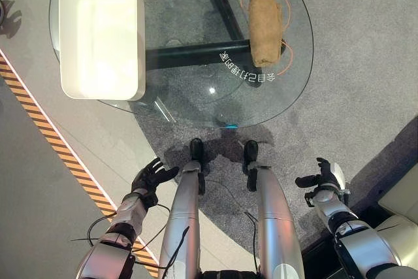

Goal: Wipe the table with a cloth and put it in the basket.

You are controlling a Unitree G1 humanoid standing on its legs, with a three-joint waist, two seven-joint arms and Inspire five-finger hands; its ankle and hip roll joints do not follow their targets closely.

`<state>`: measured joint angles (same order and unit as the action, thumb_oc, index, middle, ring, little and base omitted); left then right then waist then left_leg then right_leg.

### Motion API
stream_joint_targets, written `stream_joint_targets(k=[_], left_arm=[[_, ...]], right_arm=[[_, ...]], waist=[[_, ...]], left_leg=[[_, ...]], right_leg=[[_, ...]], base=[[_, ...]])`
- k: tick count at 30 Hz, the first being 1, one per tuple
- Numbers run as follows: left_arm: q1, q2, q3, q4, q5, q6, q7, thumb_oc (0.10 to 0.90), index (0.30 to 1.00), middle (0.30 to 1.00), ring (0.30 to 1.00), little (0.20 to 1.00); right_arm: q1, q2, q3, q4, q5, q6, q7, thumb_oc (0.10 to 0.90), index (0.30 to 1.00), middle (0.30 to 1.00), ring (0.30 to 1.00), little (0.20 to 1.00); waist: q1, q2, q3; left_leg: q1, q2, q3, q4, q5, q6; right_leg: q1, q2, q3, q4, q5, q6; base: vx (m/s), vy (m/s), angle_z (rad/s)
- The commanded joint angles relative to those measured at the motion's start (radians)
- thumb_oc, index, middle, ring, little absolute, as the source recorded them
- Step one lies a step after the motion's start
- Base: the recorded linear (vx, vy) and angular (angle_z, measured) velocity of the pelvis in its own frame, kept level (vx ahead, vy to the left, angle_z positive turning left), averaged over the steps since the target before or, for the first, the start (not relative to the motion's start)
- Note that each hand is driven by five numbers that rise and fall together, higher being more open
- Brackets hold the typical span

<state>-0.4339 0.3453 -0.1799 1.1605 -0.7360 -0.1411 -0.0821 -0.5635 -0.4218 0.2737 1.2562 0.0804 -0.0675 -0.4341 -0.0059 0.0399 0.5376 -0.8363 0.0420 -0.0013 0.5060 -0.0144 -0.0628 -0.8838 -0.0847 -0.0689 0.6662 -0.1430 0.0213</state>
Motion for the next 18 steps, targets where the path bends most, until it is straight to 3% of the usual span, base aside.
stream_joint_targets(k=[1, 4, 8, 18], left_arm=[[0.029, 0.040, 0.017, 0.011, -0.043, -0.030, -0.007, 0.800, 0.900, 0.900, 0.900, 0.900], [0.016, 0.051, 0.008, 0.002, -0.047, -0.018, -0.001, 0.800, 0.900, 0.900, 0.900, 0.900], [0.020, 0.054, -0.001, -0.016, -0.056, -0.017, 0.012, 0.800, 0.900, 0.900, 0.900, 0.900], [0.028, 0.028, -0.026, -0.031, -0.079, -0.045, 0.037, 0.800, 0.900, 0.900, 0.900, 0.900]], right_arm=[[0.008, -0.103, -0.050, -0.025, 0.054, -0.086, -0.077, 0.800, 0.900, 0.900, 0.900, 0.900], [-0.028, -0.124, -0.047, -0.070, 0.097, -0.137, -0.108, 0.800, 0.900, 0.900, 0.900, 0.900], [-0.067, -0.154, -0.044, -0.205, 0.159, -0.155, -0.157, 0.800, 0.900, 0.900, 0.900, 0.900], [-0.251, -0.175, 0.004, -0.553, 0.250, -0.150, -0.305, 0.800, 0.900, 0.900, 0.900, 0.900]], waist=[[-0.007, 0.013, -0.018], [-0.004, 0.009, -0.018], [-0.006, 0.004, -0.018], [-0.006, 0.012, -0.018]], left_leg=[[-0.009, -0.048, 0.023, 0.099, -0.085, 0.039], [-0.011, -0.049, 0.024, 0.098, -0.084, 0.037], [-0.003, -0.048, 0.027, 0.082, -0.081, 0.033], [0.013, -0.052, 0.038, 0.031, -0.068, 0.025]], right_leg=[[0.030, 0.010, -0.023, -0.048, 0.044, -0.010], [0.032, 0.008, -0.028, -0.055, 0.050, -0.010], [0.037, 0.009, -0.031, -0.074, 0.056, -0.009], [0.043, 0.018, -0.040, -0.113, 0.051, -0.017]], base=[[-0.02, -0.021, 0.06], [-0.02, -0.026, 0.08], [0.00, -0.006, 0.01], [0.00, 0.015, 0.00]])
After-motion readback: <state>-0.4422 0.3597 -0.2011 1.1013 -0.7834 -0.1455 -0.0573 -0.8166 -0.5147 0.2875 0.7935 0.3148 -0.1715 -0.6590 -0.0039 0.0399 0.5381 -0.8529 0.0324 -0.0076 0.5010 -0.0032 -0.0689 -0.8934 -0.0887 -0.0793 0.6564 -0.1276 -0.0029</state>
